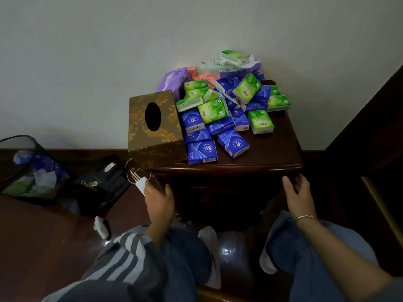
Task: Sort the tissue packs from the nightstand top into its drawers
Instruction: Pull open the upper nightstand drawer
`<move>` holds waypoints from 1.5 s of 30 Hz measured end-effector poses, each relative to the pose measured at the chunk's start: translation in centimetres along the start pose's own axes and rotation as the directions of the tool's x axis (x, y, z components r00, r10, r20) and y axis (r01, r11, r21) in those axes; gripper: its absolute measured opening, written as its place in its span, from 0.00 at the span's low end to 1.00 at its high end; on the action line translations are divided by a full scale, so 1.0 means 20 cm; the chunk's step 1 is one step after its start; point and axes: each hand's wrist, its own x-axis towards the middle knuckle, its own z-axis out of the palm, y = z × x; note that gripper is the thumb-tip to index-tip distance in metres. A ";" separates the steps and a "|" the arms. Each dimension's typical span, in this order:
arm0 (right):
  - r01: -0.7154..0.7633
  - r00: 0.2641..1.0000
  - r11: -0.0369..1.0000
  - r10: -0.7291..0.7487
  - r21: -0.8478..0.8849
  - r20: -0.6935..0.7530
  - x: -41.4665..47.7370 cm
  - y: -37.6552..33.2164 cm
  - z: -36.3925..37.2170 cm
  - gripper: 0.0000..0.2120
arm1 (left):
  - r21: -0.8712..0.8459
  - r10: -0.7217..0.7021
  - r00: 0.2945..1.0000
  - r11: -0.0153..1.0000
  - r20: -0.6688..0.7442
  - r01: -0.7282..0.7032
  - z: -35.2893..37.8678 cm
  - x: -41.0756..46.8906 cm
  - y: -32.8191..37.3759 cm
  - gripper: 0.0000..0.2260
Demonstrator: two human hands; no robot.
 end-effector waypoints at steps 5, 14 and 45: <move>-0.079 0.985 0.996 0.084 -0.036 0.150 0.00 0.14 0.07 0.35 | -0.065 0.000 0.982 0.998 0.189 0.012 0.06 0.08 -0.08 0.25; -0.153 0.974 0.984 0.166 -0.091 0.152 0.13 0.33 0.18 0.47 | -0.179 -0.038 0.948 0.979 0.317 0.100 0.18 0.15 -0.30 0.33; 0.463 0.830 0.450 0.083 -0.763 0.552 -0.23 0.25 0.15 0.21 | 0.556 0.282 0.780 0.570 0.559 -0.604 0.12 -0.29 -0.18 0.20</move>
